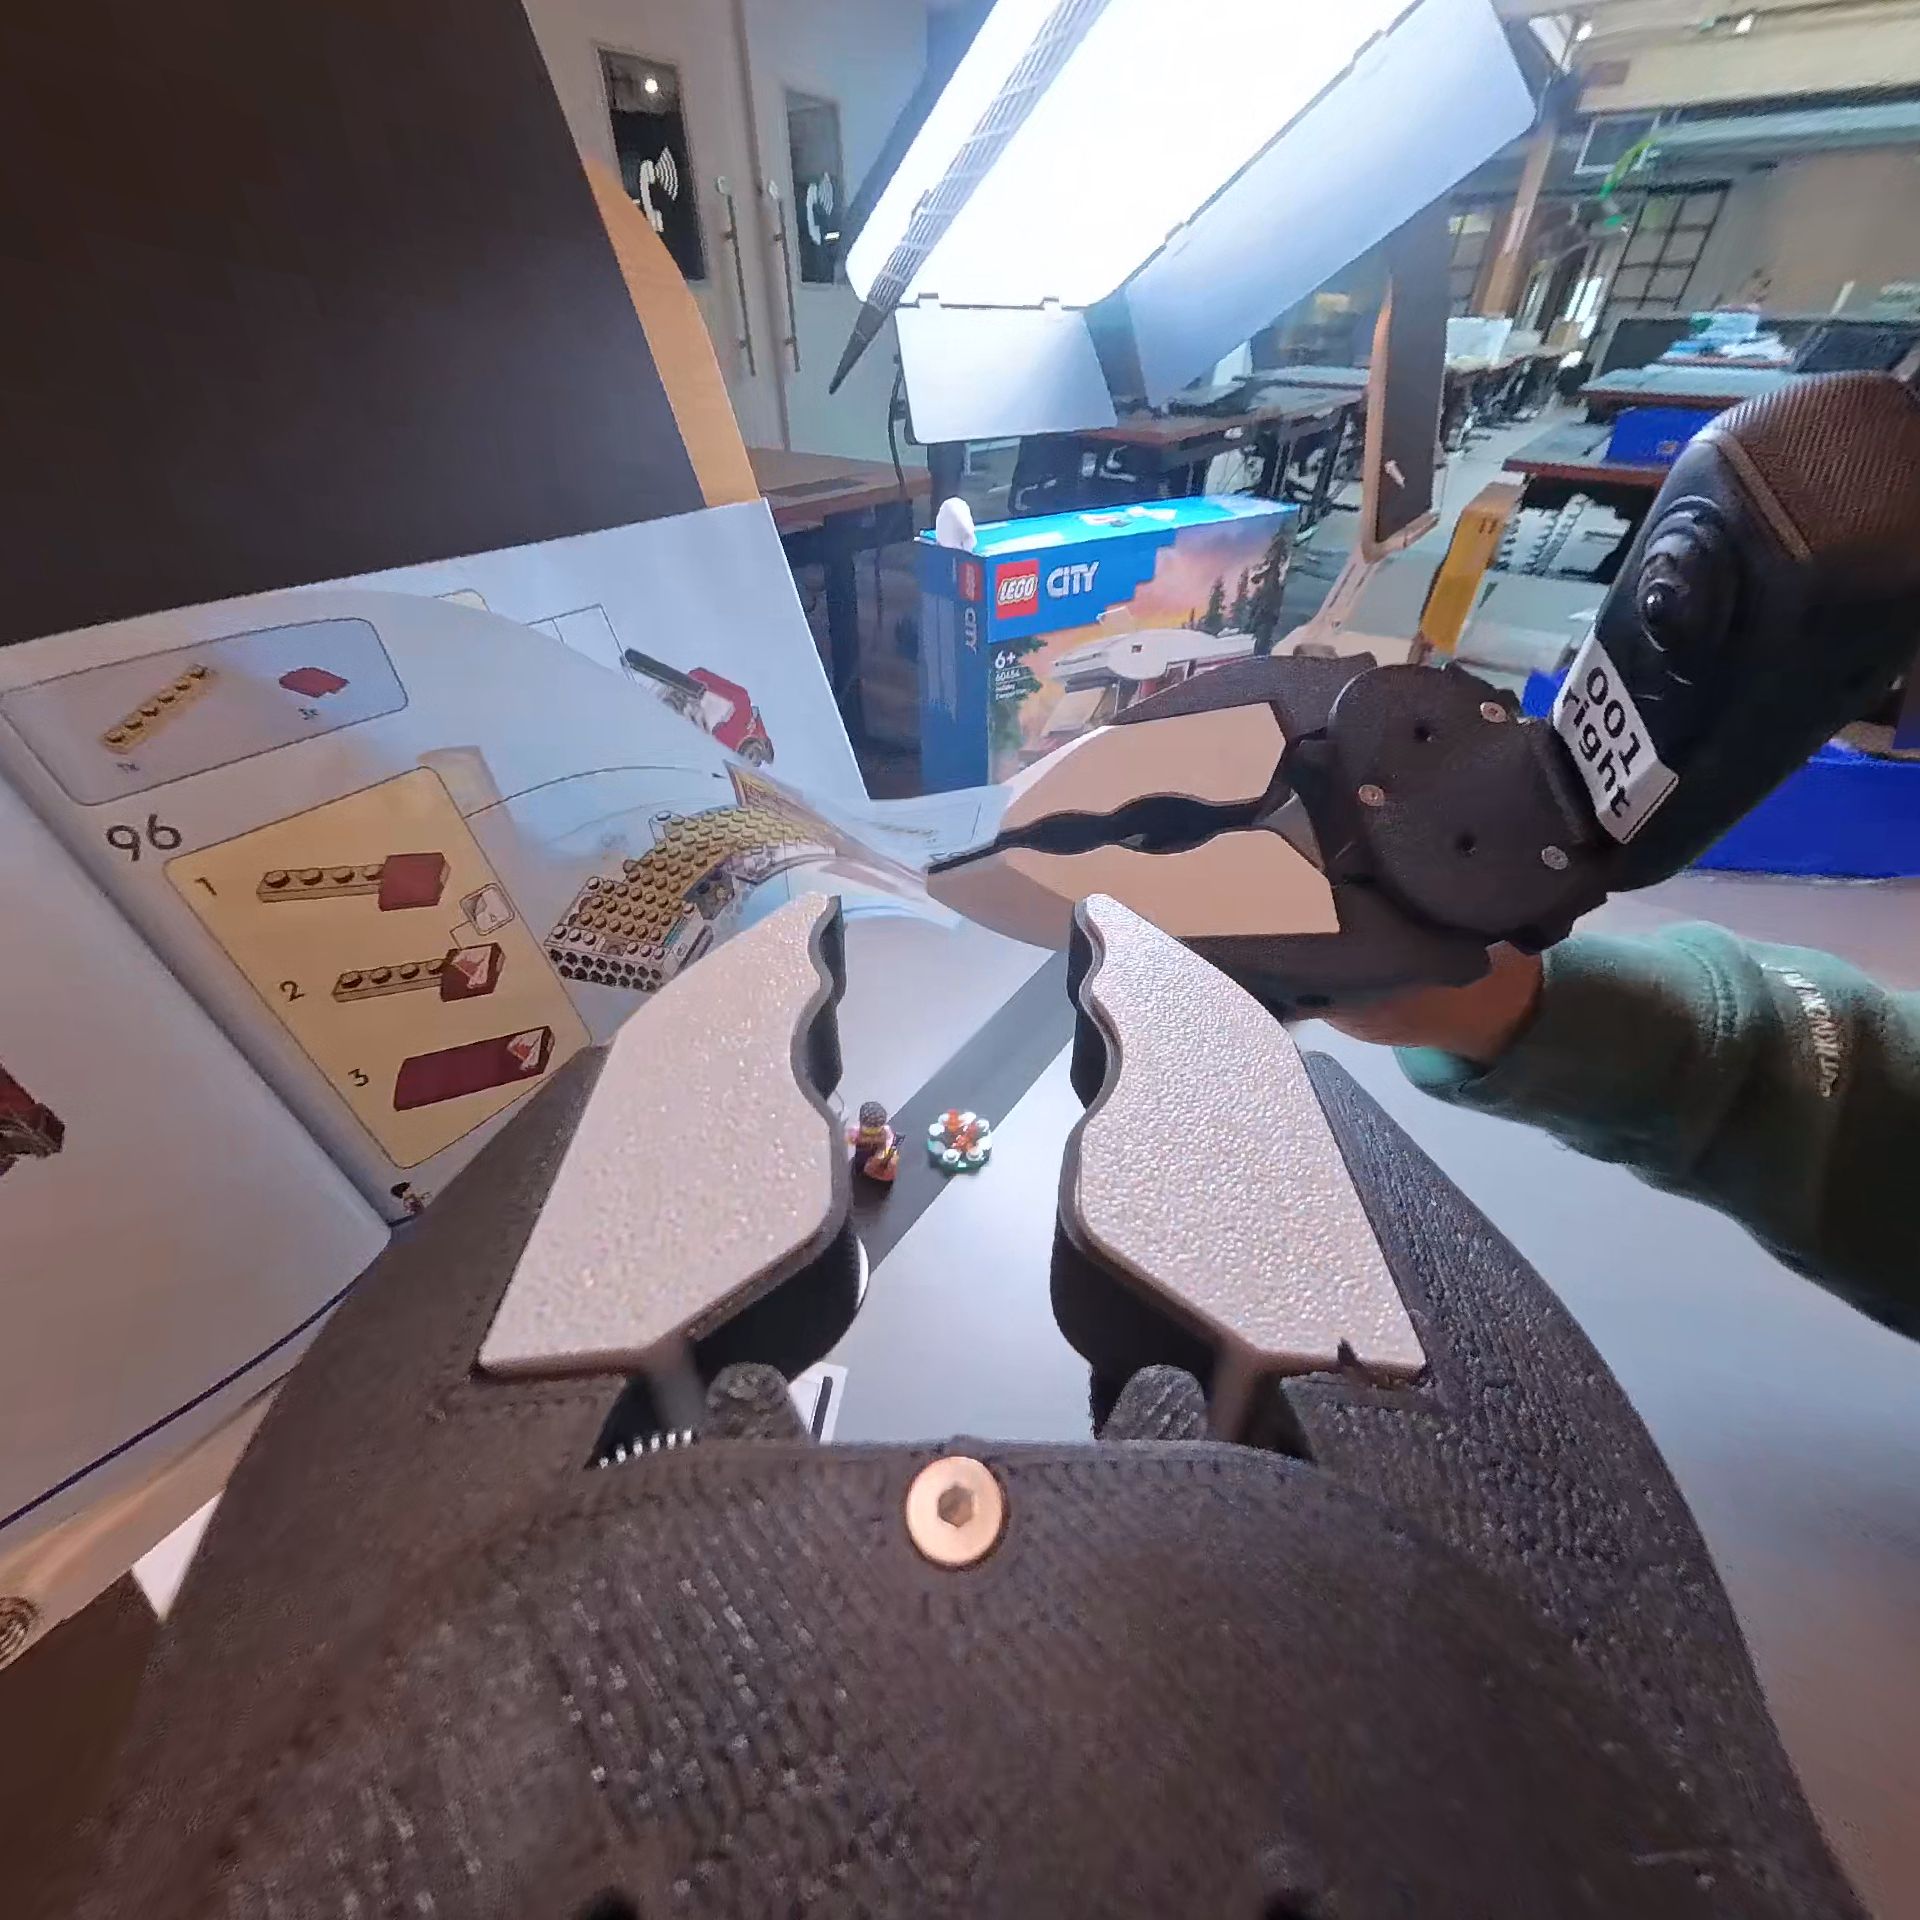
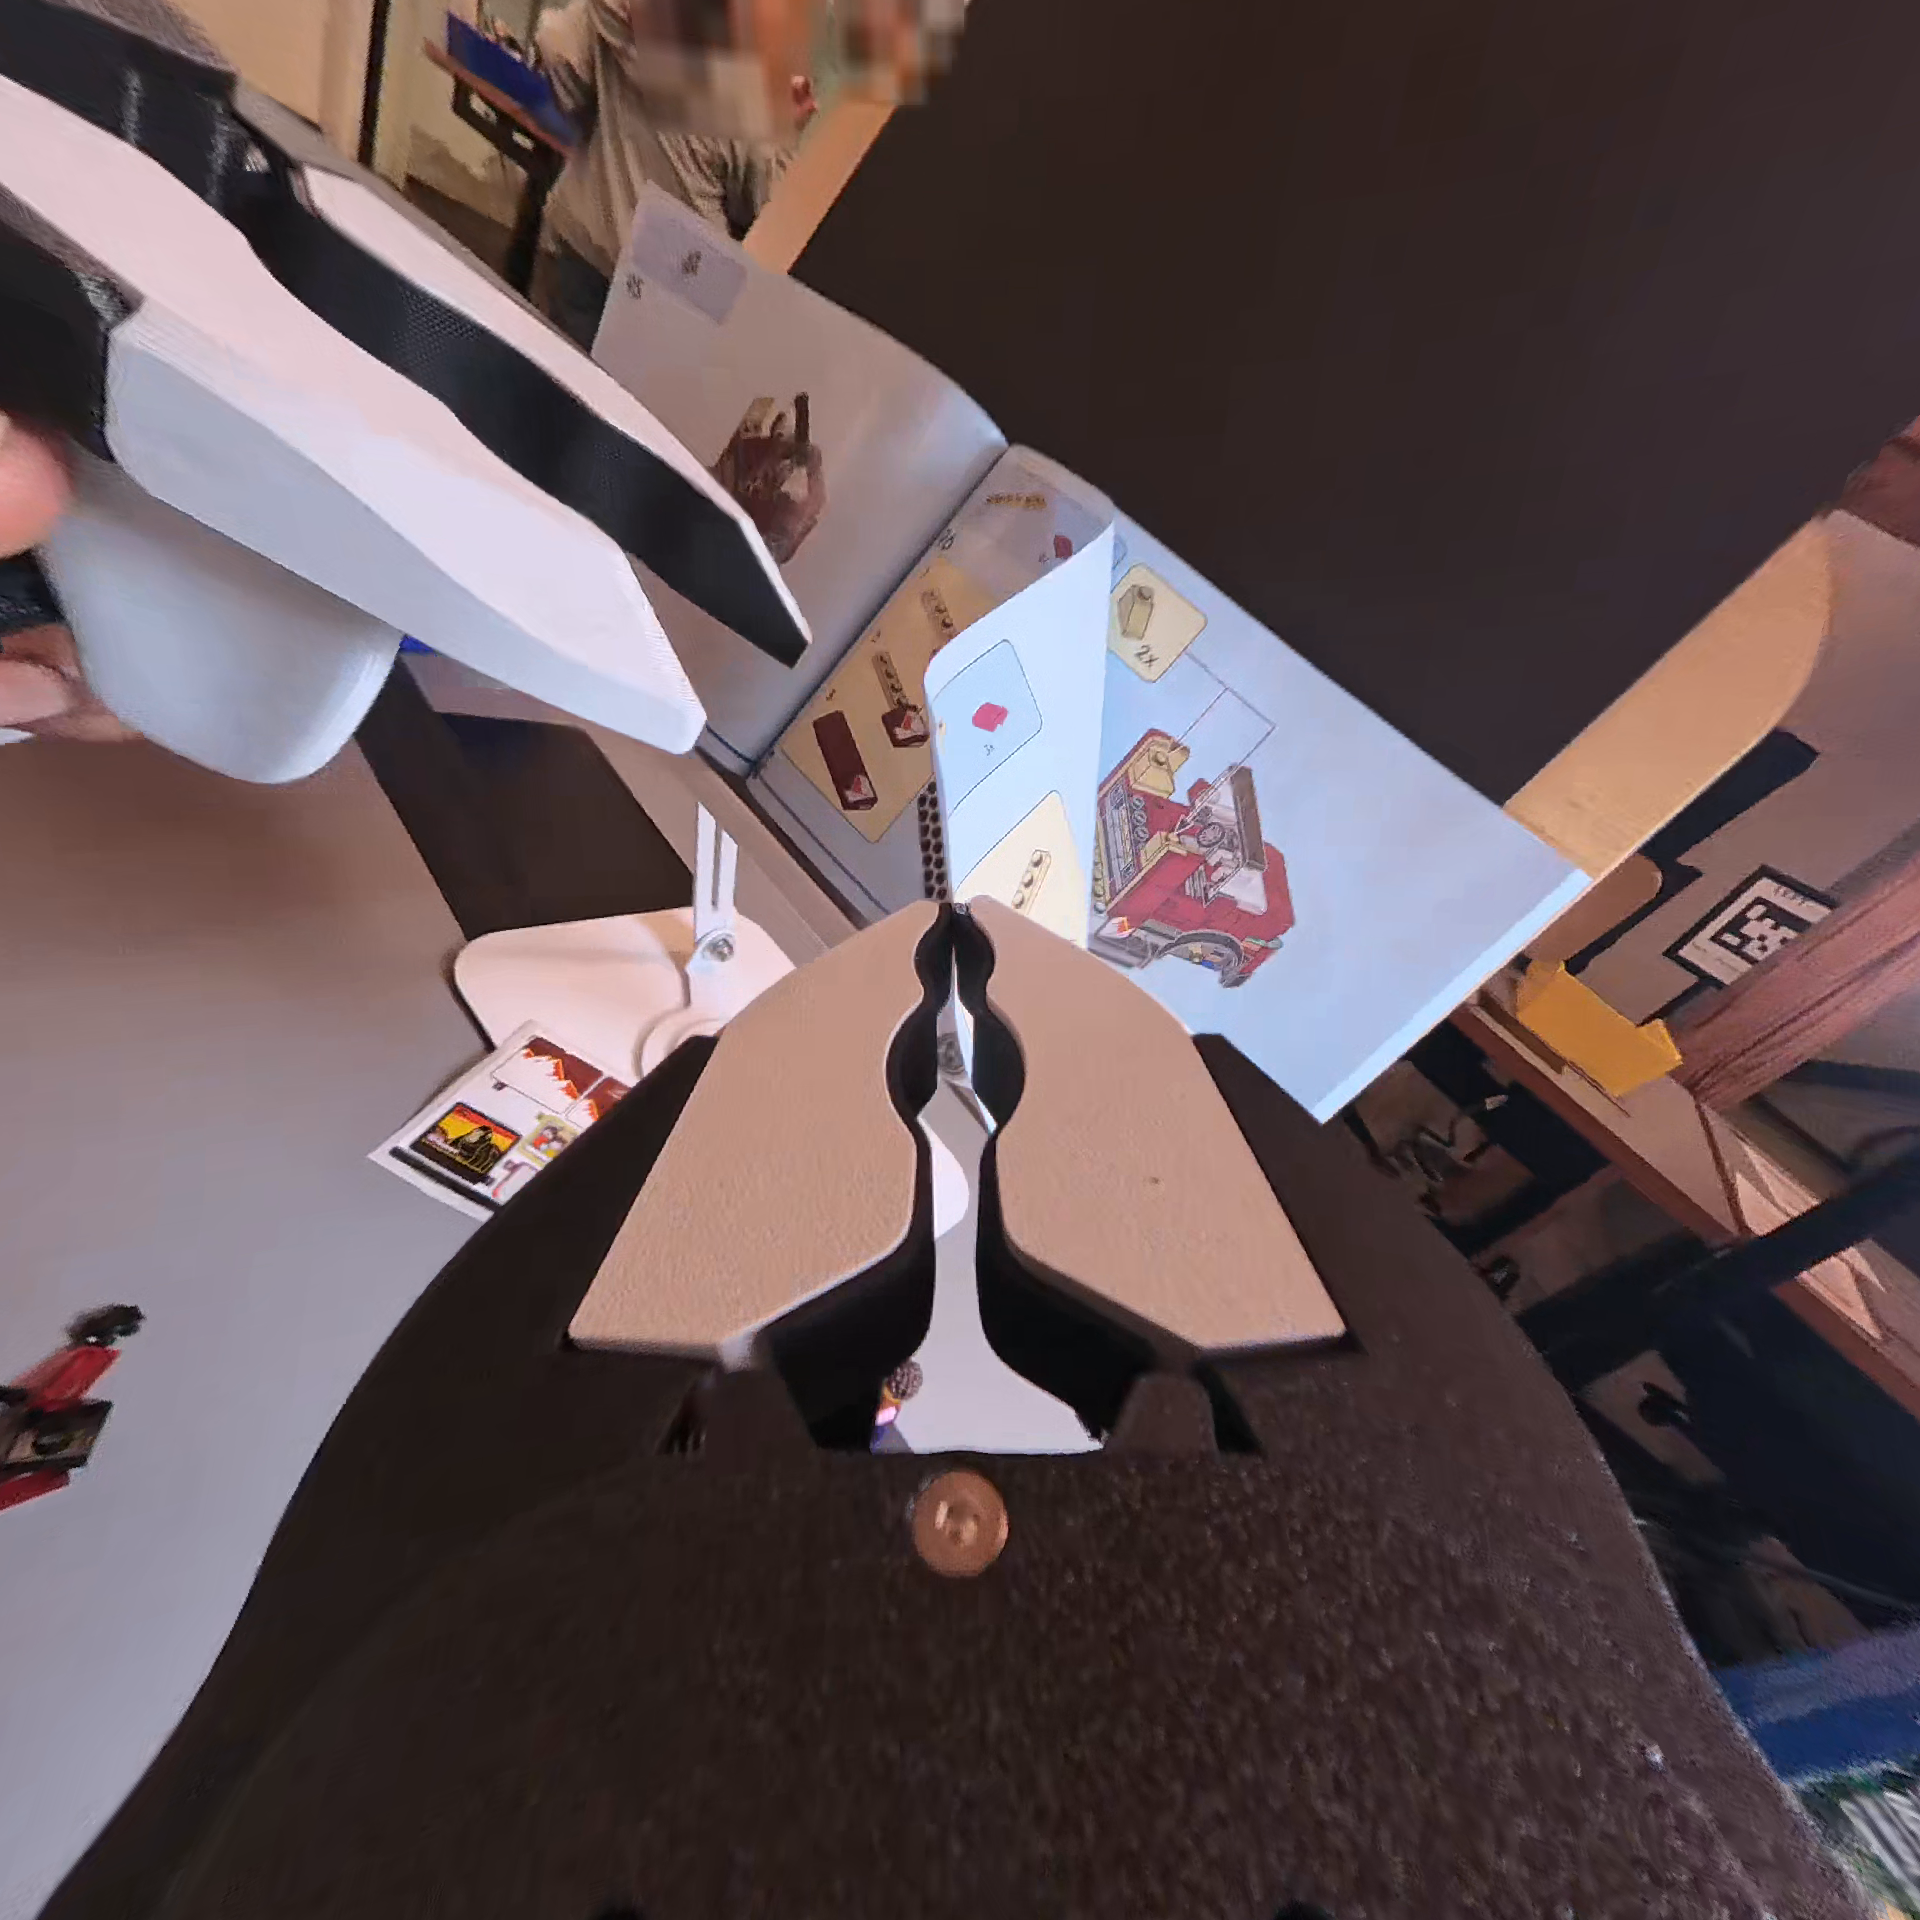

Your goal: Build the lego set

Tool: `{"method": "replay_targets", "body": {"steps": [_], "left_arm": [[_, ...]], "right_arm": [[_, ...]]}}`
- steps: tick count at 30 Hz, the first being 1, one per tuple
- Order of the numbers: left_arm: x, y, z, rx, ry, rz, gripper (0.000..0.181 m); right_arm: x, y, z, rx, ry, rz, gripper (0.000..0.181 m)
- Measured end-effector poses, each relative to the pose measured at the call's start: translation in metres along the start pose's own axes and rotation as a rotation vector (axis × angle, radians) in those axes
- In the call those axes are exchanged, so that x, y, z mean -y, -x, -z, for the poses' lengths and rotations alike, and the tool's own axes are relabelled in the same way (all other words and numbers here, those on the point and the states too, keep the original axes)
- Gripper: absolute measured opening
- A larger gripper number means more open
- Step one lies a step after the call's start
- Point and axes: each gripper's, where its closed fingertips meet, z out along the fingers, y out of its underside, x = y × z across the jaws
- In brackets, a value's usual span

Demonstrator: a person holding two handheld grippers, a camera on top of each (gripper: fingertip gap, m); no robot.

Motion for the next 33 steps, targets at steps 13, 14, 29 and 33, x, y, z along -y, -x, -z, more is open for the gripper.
{"method": "replay_targets", "body": {"steps": [13, 14, 29, 33], "left_arm": [[-0.039, 0.013, 0.024, 0.303, 0.003, -0.248, 0.039], [-0.031, 0.022, 0.032, 0.381, -0.031, -0.275, 0.032], [-0.04, 0.175, 0.13, 0.634, -0.037, 0.212, 0.0], [-0.063, 0.209, 0.14, 0.688, 0.019, 0.254, 0.003]], "right_arm": [[0.109, 0.055, -0.023, 0.551, -0.107, -0.601, 0.0], [0.111, 0.059, -0.029, 0.552, -0.091, -0.588, 0.0], [0.022, 0.035, -0.068, 0.199, 0.099, -0.207, 0.017], [0.012, 0.042, -0.097, 0.135, 0.181, -0.001, 0.008]]}}
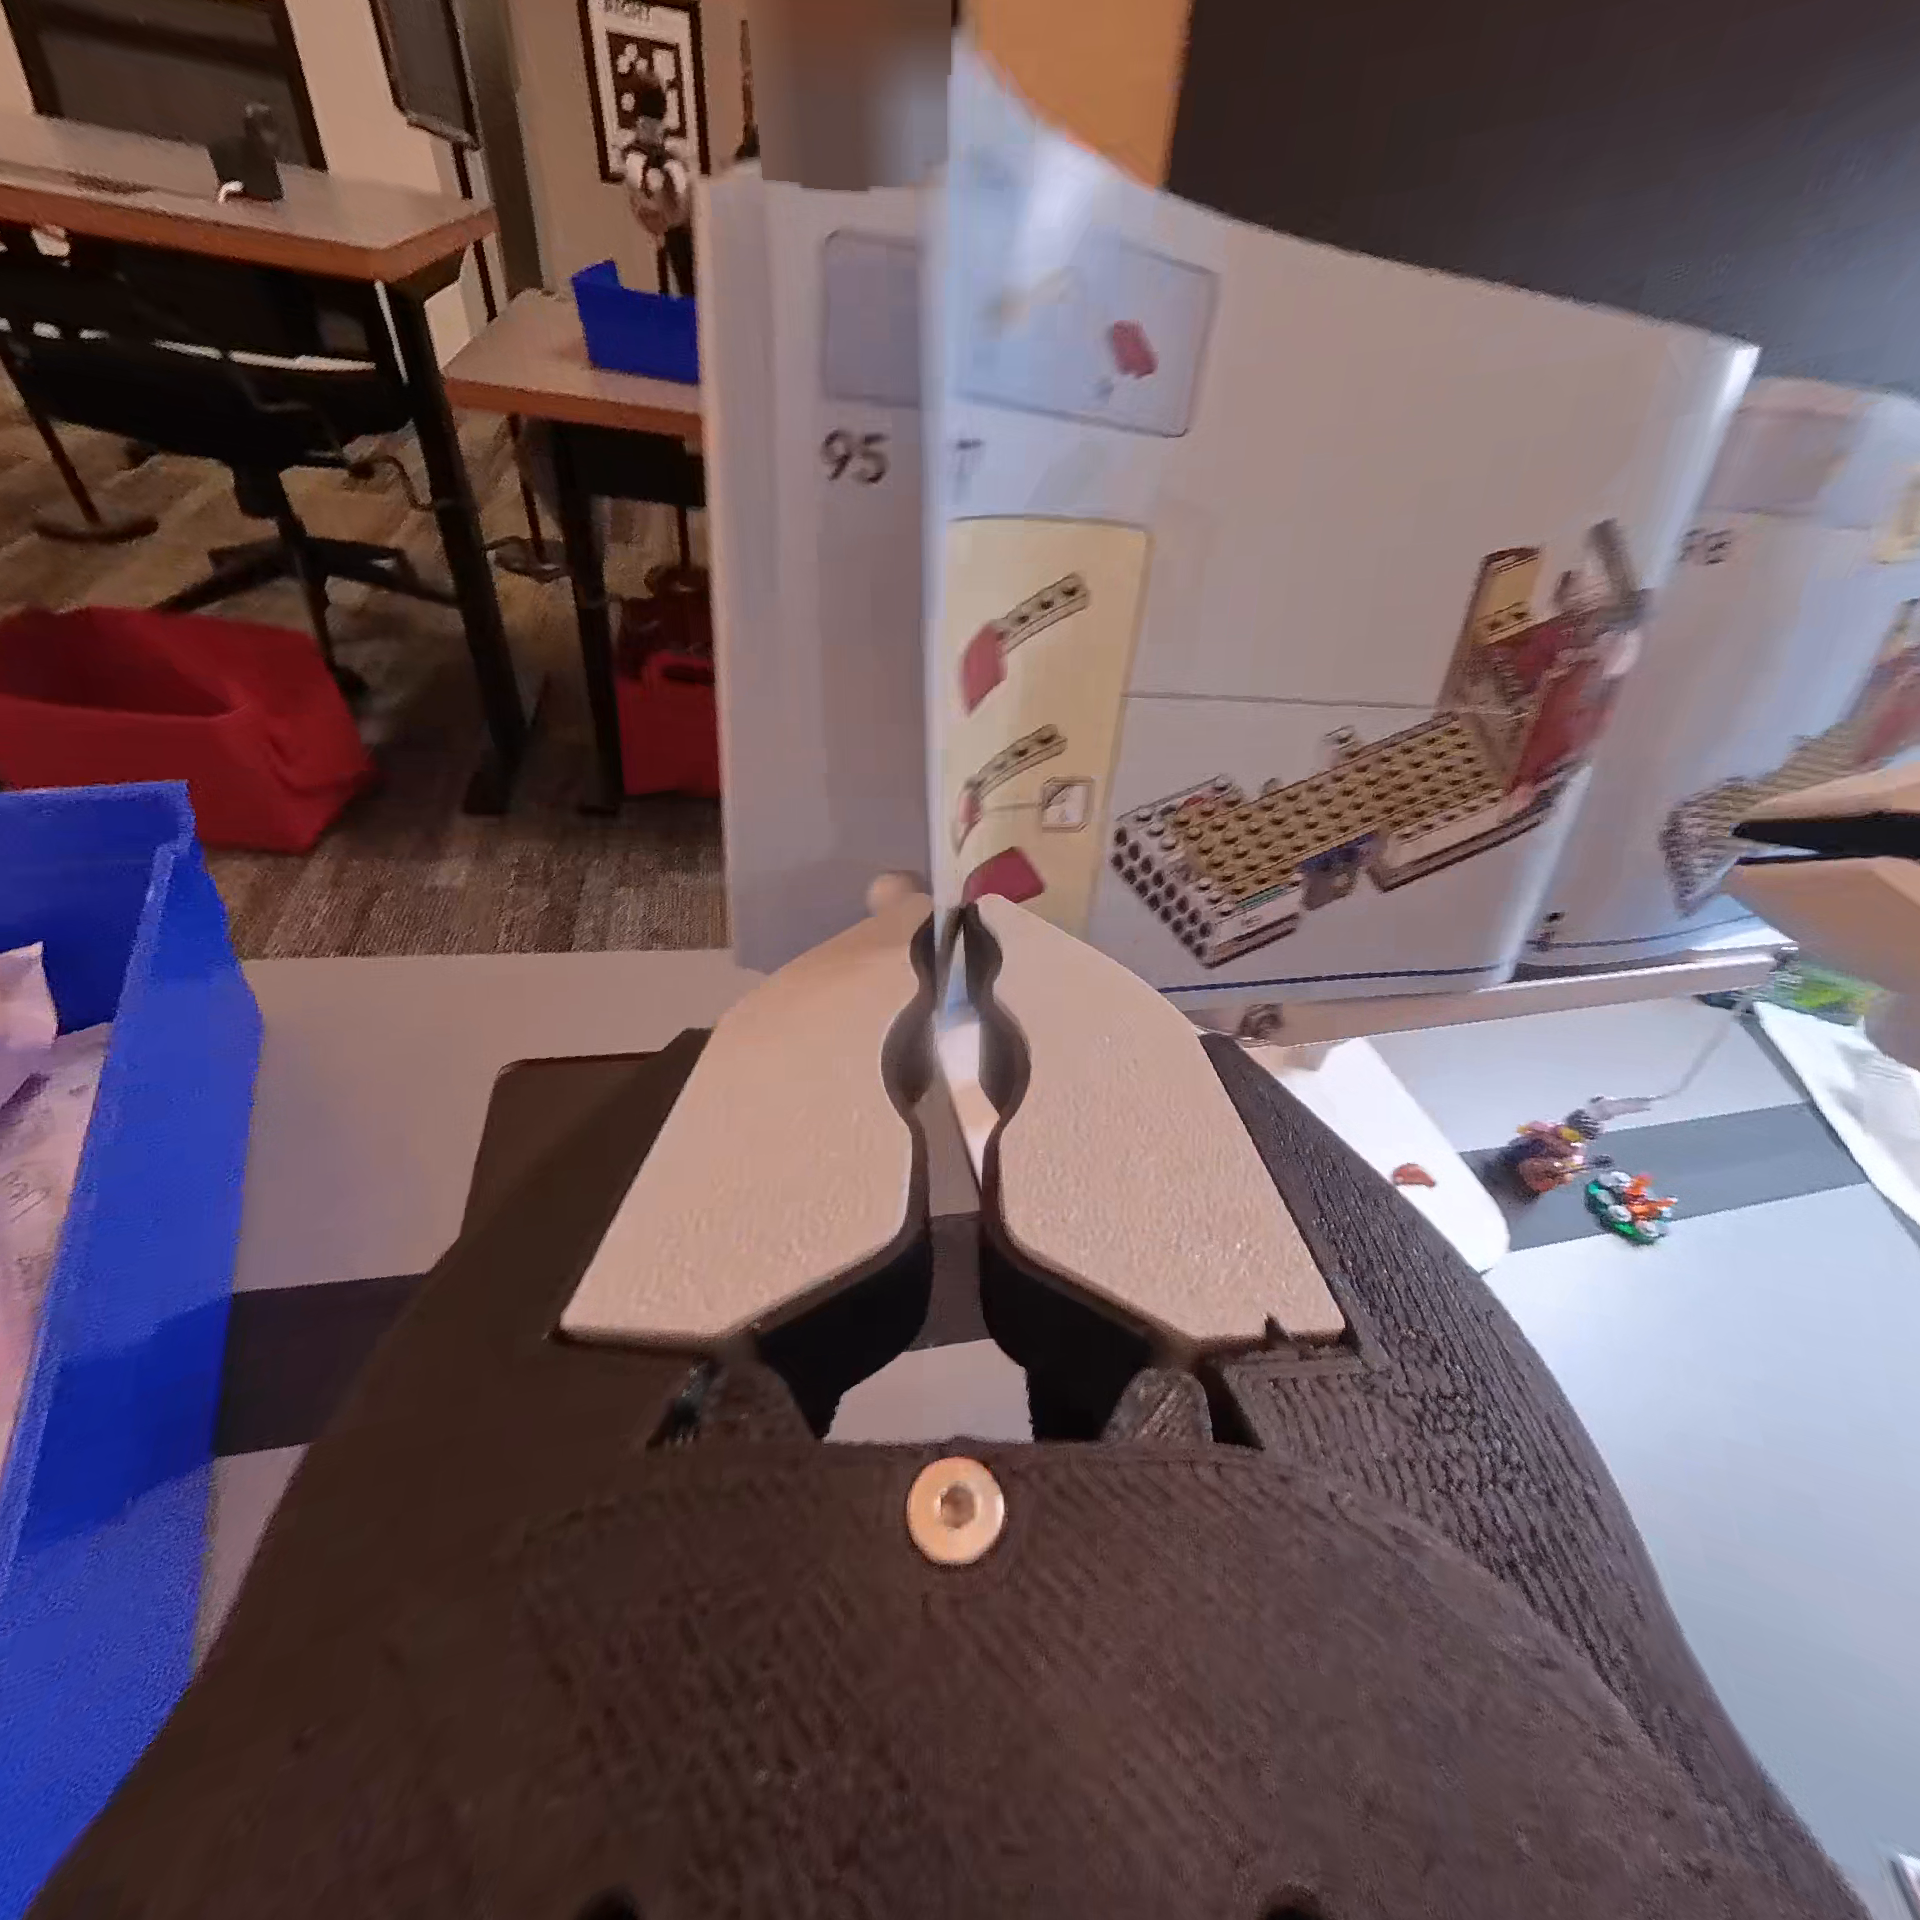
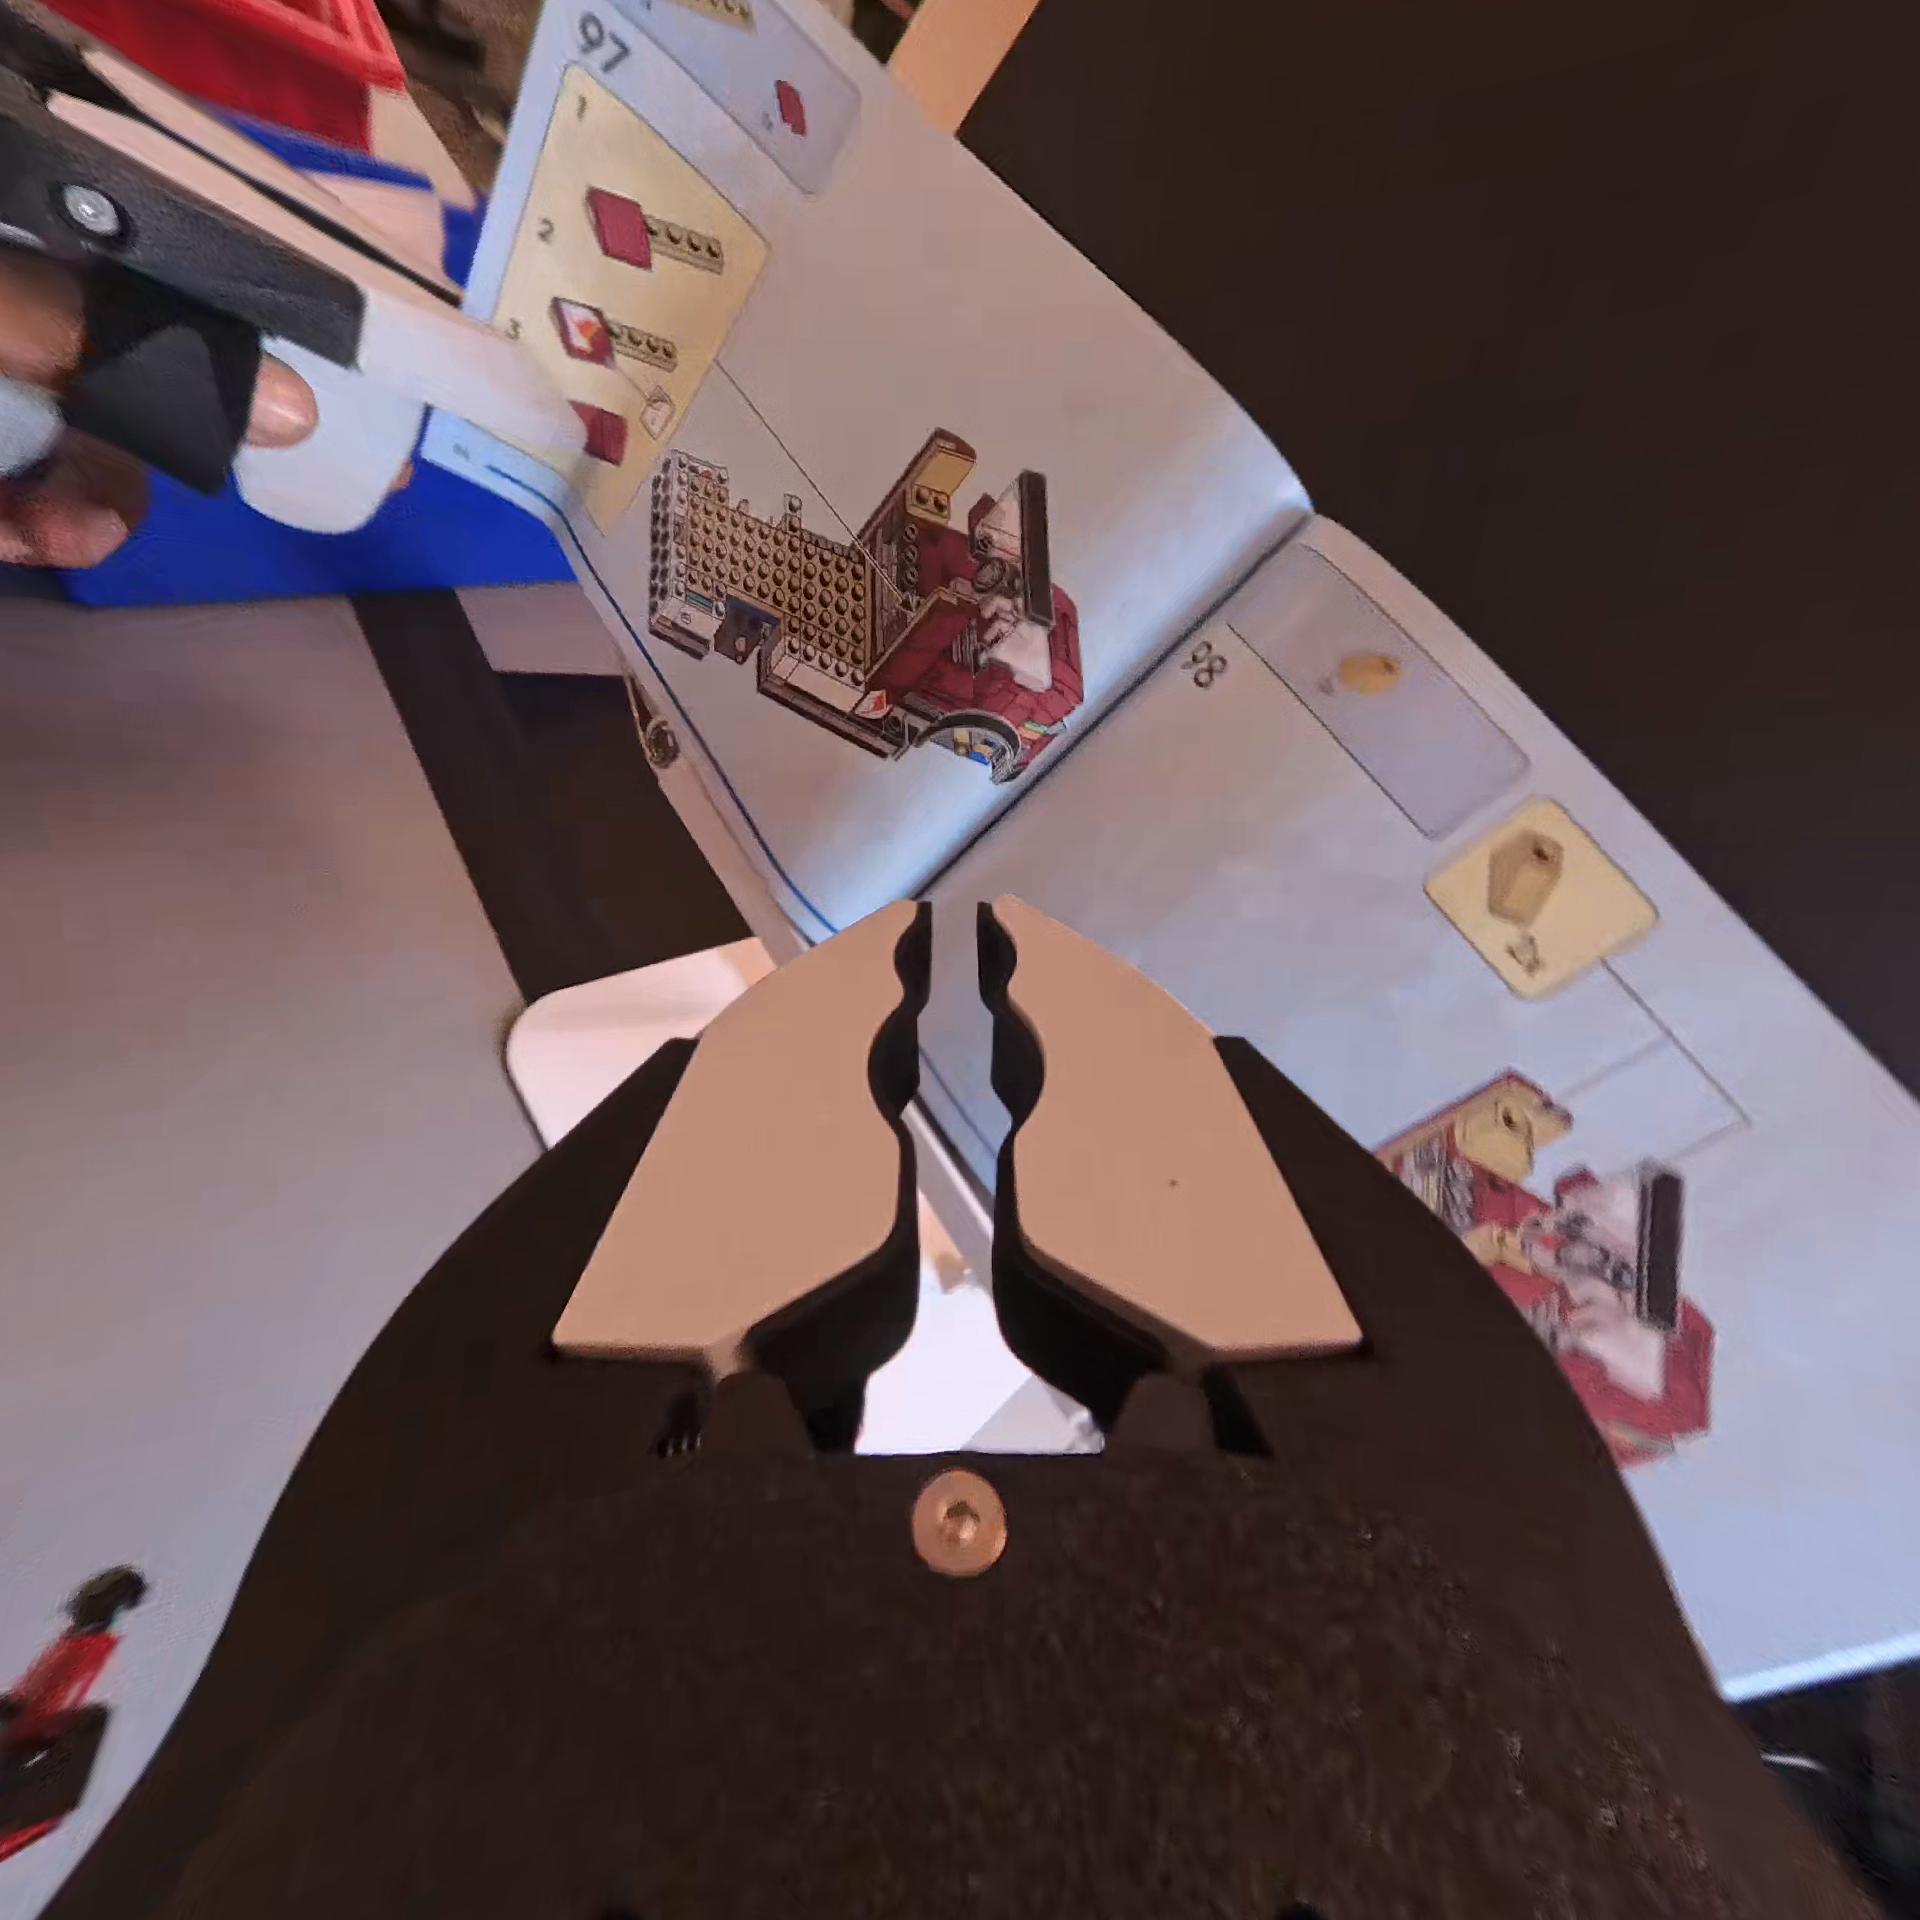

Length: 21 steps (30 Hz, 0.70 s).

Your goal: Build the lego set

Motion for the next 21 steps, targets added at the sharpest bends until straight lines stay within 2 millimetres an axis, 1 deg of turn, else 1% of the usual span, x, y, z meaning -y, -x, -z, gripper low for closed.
{"method": "replay_targets", "body": {"steps": [4, 6, 8, 10, 13, 16, 19, 21], "left_arm": [[-0.007, 0.013, -0.004, 0.013, 0.007, 0.054, 0.008], [-0.009, 0.017, -0.001, 0.038, -0.004, 0.102, 0.011], [-0.011, 0.02, 0.004, 0.051, -0.04, 0.203, 0.018], [-0.016, 0.016, 0.009, 0.032, -0.095, 0.329, 0.026], [-0.035, 0.008, 0.01, -0.005, -0.117, 0.446, 0.035], [-0.049, 0.004, 0.009, -0.043, -0.122, 0.5, 0.035], [-0.048, 0.006, 0.012, -0.071, -0.173, 0.563, 0.034], [-0.054, -0.004, 0.011, -0.113, -0.163, 0.59, 0.033]], "right_arm": [[0.006, 0.003, -0.027, -0.003, 0.052, 0.043, 0.008], [0.009, 0.002, -0.034, -0.025, 0.066, 0.068, 0.003], [0.011, 0.004, -0.038, -0.03, 0.08, 0.073, 0.002], [0.013, 0.004, -0.038, -0.047, 0.093, 0.079, 0.002], [0.02, 0.008, -0.033, -0.042, 0.071, 0.081, 0.001], [0.022, 0.02, -0.035, 0.007, 0.082, 0.13, 0.001], [0.016, 0.019, -0.045, -0.032, 0.149, 0.198, 0.0], [0.016, 0.017, -0.051, -0.05, 0.178, 0.187, 0.0]]}}
